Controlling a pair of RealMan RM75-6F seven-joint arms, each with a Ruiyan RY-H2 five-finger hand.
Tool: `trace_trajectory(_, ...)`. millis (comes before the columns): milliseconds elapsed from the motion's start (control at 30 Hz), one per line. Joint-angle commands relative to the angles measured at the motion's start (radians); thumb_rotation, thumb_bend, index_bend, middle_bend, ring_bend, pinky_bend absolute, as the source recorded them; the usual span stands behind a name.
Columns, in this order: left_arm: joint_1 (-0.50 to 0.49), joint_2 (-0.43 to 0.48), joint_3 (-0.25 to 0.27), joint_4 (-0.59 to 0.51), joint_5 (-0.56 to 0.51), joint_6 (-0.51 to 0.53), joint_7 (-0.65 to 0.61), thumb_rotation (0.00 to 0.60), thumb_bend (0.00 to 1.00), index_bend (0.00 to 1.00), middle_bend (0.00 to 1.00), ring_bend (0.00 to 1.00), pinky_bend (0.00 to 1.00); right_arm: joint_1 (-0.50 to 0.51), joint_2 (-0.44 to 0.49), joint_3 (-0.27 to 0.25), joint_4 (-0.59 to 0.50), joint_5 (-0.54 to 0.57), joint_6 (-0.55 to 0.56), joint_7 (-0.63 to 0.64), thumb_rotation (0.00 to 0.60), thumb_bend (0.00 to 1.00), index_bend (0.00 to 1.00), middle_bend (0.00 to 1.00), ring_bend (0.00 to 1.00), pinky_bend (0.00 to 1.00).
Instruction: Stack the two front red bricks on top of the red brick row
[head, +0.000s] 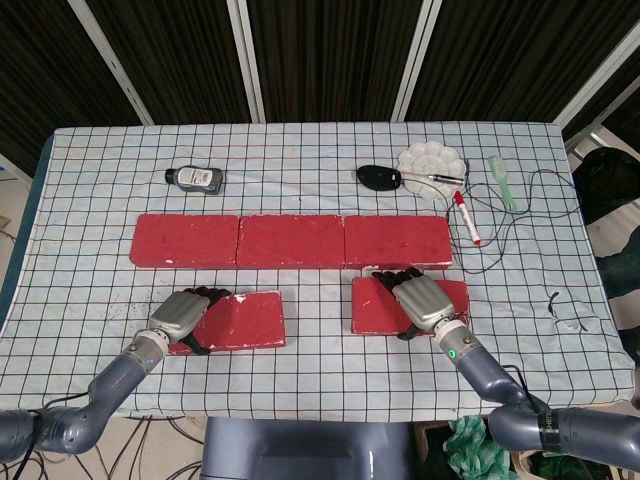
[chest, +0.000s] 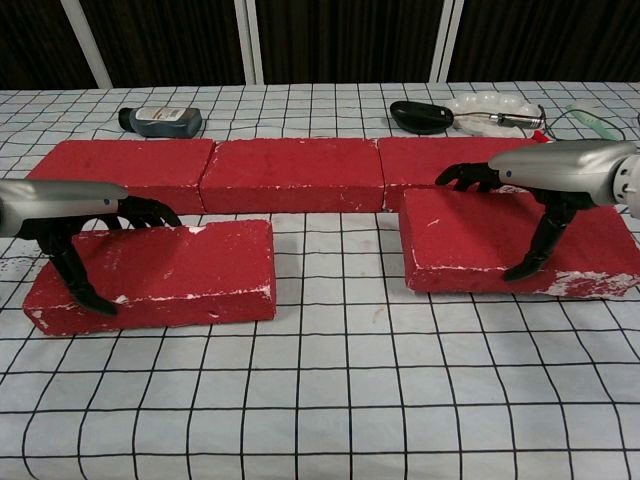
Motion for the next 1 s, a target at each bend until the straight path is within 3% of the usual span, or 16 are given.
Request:
trace_trajectory(33, 0.0, 0.017, 0.001, -0.005, 0.023, -0.011, -0.014, 0.6, 0.24, 0.14, 0.2, 0.1, 0.25, 0.0, -0.003, -0.002, -0.001, -0.002, 0.002, -0.005, 0.6, 0.05, 0.07, 0.19, 0.21, 0.14)
trace_trajectory(600, 0.002, 0.059, 0.002, 0.003, 0.087, -0.045, -0.07, 0.6, 0.24, 0.14, 0.19, 0.1, 0.23, 0.003, -0.011, -0.003, 0.001, 0.002, 0.017, -0.044, 0.6, 0.05, 0.07, 0.19, 0.21, 0.14)
trace_trajectory(867, -0.011, 0.121, -0.025, -0.011, 0.12, -0.068, -0.114, 0.6, 0.24, 0.14, 0.19, 0.1, 0.23, 0.004, 0.065, 0.008, -0.041, 0.009, 0.013, -0.038, 0.6, 0.05, 0.07, 0.19, 0.21, 0.14)
trace_trajectory(1000, -0.032, 0.167, -0.052, -0.003, 0.131, -0.078, -0.122, 0.6, 0.24, 0.14, 0.19, 0.1, 0.23, 0.01, 0.138, 0.038, -0.1, 0.005, 0.009, -0.008, 0.6, 0.05, 0.07, 0.19, 0.21, 0.14)
